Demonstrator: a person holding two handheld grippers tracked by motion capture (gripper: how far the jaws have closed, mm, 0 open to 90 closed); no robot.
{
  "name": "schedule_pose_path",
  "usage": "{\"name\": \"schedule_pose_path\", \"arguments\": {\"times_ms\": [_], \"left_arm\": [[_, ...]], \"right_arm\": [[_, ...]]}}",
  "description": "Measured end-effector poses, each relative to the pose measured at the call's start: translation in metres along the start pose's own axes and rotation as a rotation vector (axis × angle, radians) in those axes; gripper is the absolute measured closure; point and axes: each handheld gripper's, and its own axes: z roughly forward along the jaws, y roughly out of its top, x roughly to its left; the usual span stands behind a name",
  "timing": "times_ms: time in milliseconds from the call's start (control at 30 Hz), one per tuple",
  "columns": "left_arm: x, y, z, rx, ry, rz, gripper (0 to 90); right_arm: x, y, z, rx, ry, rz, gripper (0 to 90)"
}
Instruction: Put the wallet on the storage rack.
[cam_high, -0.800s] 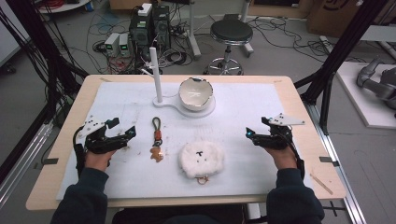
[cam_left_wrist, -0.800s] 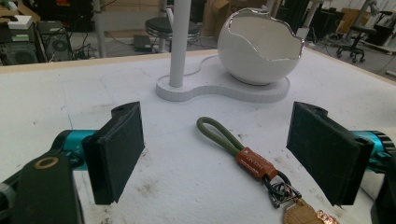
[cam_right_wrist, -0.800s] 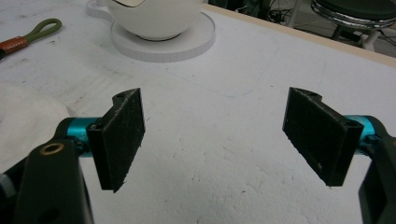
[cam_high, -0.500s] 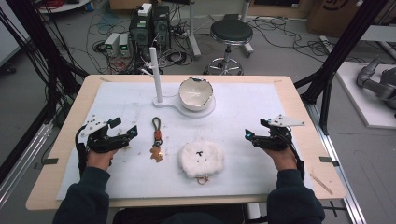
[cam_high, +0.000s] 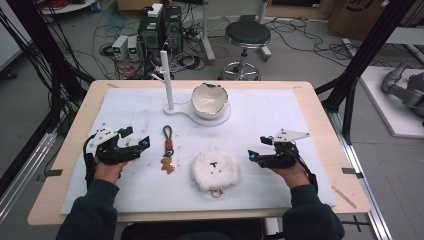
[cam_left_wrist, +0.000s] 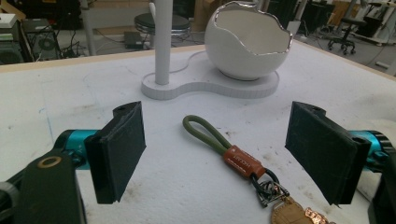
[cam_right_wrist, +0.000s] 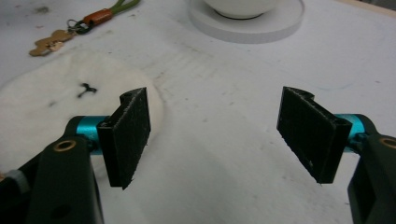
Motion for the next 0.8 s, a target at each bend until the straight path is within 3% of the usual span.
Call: {"name": "schedule_pose_path", "arguments": {"times_ms": [200, 267, 300, 333, 433, 467, 533, 567, 633, 667, 733, 800], "left_arm": [[-0.003, -0.001, 0.004, 0.014, -0.015, 0.005, 20.0], [-0.003, -0.001, 0.004, 0.016, -0.017, 0.005, 20.5], [-0.003, -0.001, 0.004, 0.018, -0.019, 0.008, 20.5], [-0.003, -0.001, 0.003, 0.018, -0.020, 0.008, 20.9], [-0.004, -0.001, 0.004, 0.021, -0.022, 0.008, 20.9], [-0.006, -0.001, 0.006, 0.028, -0.026, 0.008, 20.9], [-0.007, -0.002, 0.007, 0.031, -0.031, 0.009, 20.9], [-0.010, -0.001, 0.008, 0.037, -0.042, 0.011, 21.2], [-0.013, -0.001, 0.010, 0.039, -0.059, 0.008, 22.6], [-0.014, -0.001, 0.011, 0.038, -0.066, 0.003, 23.6], [-0.017, 0.000, 0.014, 0.043, -0.091, -0.006, 23.6], [-0.022, 0.001, 0.019, 0.045, -0.132, -0.009, 23.6]], "right_arm": [[0.025, 0.001, 0.028, 0.068, 0.115, 0.007, 26.5], [0.033, 0.001, 0.040, 0.120, 0.135, -0.022, 26.9], [0.033, 0.001, 0.040, 0.120, 0.135, -0.022, 26.9], [0.038, -0.001, 0.050, 0.180, 0.155, -0.040, 30.6], [0.040, -0.003, 0.055, 0.225, 0.164, -0.043, 35.9], [0.040, -0.004, 0.058, 0.257, 0.197, -0.020, 43.7], [0.039, -0.003, 0.058, 0.265, 0.205, -0.010, 48.5], [0.038, -0.001, 0.057, 0.269, 0.220, -0.012, 63.8], [0.041, 0.001, 0.055, 0.262, 0.220, -0.046, 75.7], [0.043, 0.003, 0.054, 0.251, 0.211, -0.096, 79.6], [0.047, 0.007, 0.051, 0.220, 0.203, -0.143, 81.4], [0.050, 0.012, 0.047, 0.152, 0.199, -0.198, 82.0]]}}
